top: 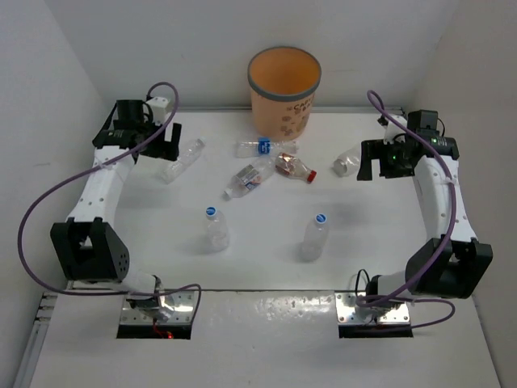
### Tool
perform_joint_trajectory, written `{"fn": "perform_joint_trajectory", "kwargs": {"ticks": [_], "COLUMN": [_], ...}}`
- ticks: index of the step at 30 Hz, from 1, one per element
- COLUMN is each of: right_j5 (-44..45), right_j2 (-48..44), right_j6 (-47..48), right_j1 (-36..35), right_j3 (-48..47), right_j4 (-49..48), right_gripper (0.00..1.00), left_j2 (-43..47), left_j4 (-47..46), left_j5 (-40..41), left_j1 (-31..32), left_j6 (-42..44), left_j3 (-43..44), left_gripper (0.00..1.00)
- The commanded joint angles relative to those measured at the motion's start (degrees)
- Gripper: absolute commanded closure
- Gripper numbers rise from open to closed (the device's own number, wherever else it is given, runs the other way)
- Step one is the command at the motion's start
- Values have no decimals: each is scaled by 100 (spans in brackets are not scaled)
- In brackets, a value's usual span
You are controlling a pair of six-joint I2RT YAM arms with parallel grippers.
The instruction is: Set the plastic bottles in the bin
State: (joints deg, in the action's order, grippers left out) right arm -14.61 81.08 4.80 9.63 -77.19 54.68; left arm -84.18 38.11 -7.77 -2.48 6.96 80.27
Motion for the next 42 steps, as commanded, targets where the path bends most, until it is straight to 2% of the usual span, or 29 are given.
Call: {"fn": "perform_joint_trajectory", "kwargs": {"ticks": [1, 2, 3, 4, 6, 7, 8, 11, 15, 22, 25, 27, 36, 39, 40, 42], "right_j5": [20, 28, 37, 37, 37, 29, 37, 81, 116, 72, 55, 55, -24, -33, -33, -42], "right_j2": [-74, -118, -179, -206, -303, -321, -347, -461, -576, -602, -602, -611, -593, -602, -602, -593], "right_j6": [74, 83, 74, 100, 100, 83, 100, 118, 153, 109, 109, 127, 162, 179, 188, 197], "right_j1": [13, 21, 30, 13, 13, 13, 13, 30, 66, 66, 66, 66, 57, 74, 74, 74], "right_j3": [-25, 80, 107, 238, 318, 344, 458, 590, 740, 837, 837, 863, 907, 890, 872, 872], "right_j4": [61, 52, 35, 26, -1, 8, -9, 26, 78, 78, 70, 78, 43, 61, 43, 61], "right_gripper": [1, 1, 1, 1, 1, 1, 1, 1, 1, 1, 1, 1, 2, 2, 2, 2], "left_j2": [-430, -685, -1314, -1694, -2511, -3333, -3716, -4674, -4862, -5108, -5283, -5354, -5600, -5539, -5478, -5094], "left_j4": [-32, 177, 353, 564, 1328, 1583, 1803, 2315, 2140, 2034, 2034, 2034, 2034, 2034, 2034, 1947], "left_j5": [47, 48, 48, 48, 48, 48, 100, 381, 960, 1085, 1085, 1146, 1331, 1279, 1113, 744], "left_j1": [239, 309, 310, 310, 310, 362, 362, 362, 721, 855, 855, 855, 802, 802, 802, 802], "left_j6": [524, 526, 604, 692, 693, 693, 693, 771, 1148, 1229, 1229, 1229, 1448, 1448, 1379, 1282], "left_j3": [820, 1093, 1409, 2169, 3060, 3535, 4410, 5417, 5010, 4472, 4471, 4471, 4471, 4541, 4689, 4822], "left_gripper": [0, 0, 1, 4, 8, 10, 12, 12, 11, 11, 16, 25, 25, 32, 42, 54]}}
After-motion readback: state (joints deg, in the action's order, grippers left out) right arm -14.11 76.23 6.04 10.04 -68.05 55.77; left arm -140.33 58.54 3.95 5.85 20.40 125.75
